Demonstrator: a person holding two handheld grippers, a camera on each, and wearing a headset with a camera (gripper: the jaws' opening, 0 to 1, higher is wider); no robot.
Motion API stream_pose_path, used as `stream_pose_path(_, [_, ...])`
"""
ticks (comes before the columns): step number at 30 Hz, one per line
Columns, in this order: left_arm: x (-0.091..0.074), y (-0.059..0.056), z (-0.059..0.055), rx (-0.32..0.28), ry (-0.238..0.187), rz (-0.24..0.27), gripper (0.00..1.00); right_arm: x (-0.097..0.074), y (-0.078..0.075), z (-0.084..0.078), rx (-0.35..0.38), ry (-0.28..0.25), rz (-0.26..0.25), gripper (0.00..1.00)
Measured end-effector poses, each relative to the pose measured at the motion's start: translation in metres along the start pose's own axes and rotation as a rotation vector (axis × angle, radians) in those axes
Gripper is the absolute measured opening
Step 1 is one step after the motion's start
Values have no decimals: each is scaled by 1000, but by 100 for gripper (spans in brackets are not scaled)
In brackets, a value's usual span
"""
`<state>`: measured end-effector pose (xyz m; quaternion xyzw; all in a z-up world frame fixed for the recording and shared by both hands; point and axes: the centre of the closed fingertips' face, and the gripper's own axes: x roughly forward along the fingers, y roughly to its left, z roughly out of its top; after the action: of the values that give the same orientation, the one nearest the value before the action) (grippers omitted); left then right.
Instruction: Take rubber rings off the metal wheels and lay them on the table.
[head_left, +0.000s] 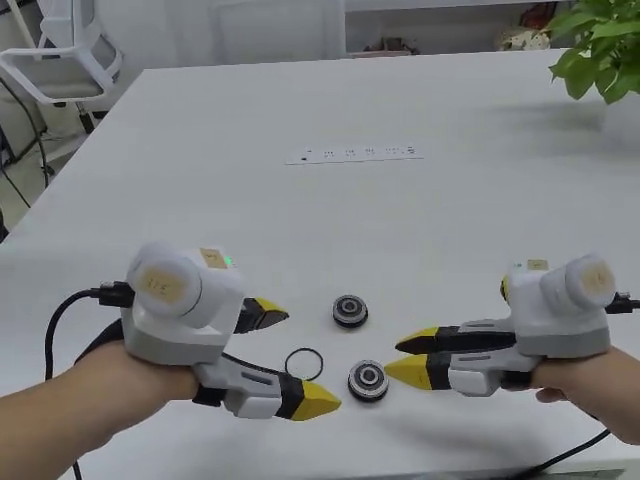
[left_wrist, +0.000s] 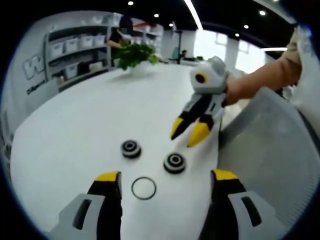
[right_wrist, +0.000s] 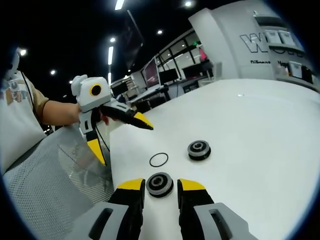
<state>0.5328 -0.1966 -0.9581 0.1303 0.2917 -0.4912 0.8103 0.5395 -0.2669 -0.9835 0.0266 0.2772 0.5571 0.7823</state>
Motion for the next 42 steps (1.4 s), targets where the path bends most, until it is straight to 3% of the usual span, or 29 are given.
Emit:
stream_pose_path(25, [24,-7,-8,9,45,-43,60,8,2,-26,-89,57,2,18])
stream_pose_path(42, [42,-16,-7,23,59,-81,51,16,-9,-35,-126,82,0,18])
